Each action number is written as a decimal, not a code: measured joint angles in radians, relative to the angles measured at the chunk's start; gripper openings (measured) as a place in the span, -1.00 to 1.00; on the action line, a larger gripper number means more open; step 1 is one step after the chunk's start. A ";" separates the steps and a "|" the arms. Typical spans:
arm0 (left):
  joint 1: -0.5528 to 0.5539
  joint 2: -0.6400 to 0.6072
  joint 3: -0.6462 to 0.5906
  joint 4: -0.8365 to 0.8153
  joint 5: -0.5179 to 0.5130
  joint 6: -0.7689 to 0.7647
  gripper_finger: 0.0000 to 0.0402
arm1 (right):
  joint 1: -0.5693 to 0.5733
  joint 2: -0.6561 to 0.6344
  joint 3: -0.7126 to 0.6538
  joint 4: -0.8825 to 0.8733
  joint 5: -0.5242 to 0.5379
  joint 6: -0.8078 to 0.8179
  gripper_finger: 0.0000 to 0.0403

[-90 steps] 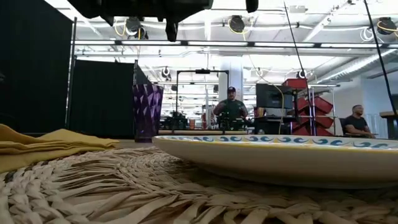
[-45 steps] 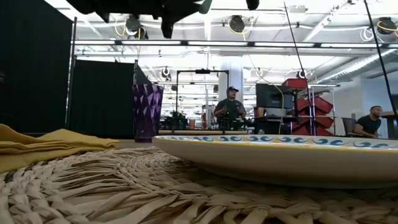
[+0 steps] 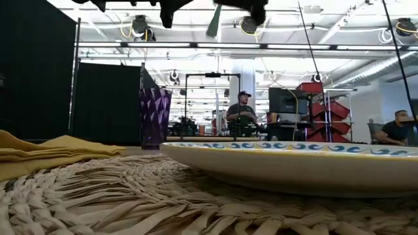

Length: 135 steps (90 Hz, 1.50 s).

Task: Set table place
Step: Put the green fork on the yellow table napkin

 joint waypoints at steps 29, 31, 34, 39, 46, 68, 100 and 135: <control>0.000 0.016 0.045 -0.136 -0.020 0.071 -0.24 | 0.014 0.067 0.000 0.118 -0.038 0.020 -1.00; 0.000 0.015 0.045 -0.134 -0.022 0.071 -0.24 | 0.016 0.067 0.000 0.120 -0.038 0.020 -1.00; 0.000 0.015 0.045 -0.132 -0.024 0.070 -0.24 | 0.021 0.067 0.000 0.120 -0.038 0.020 -1.00; 0.000 0.016 0.045 -0.133 -0.023 0.070 -0.24 | 0.025 0.067 0.000 0.120 -0.038 0.020 -1.00; 0.000 0.016 0.045 -0.130 -0.021 0.069 -0.24 | 0.026 0.067 0.000 0.120 -0.038 0.020 -1.00; -0.033 0.039 0.047 -0.078 0.005 0.040 -0.23 | 0.026 0.067 0.000 0.118 -0.039 0.019 -1.00; -0.045 0.112 0.053 -0.007 0.004 0.017 -0.23 | 0.030 0.067 0.000 0.117 -0.039 0.021 -1.00; -0.045 0.154 0.132 -0.007 0.022 0.101 -0.51 | 0.038 0.067 -0.001 0.102 -0.039 0.027 -1.00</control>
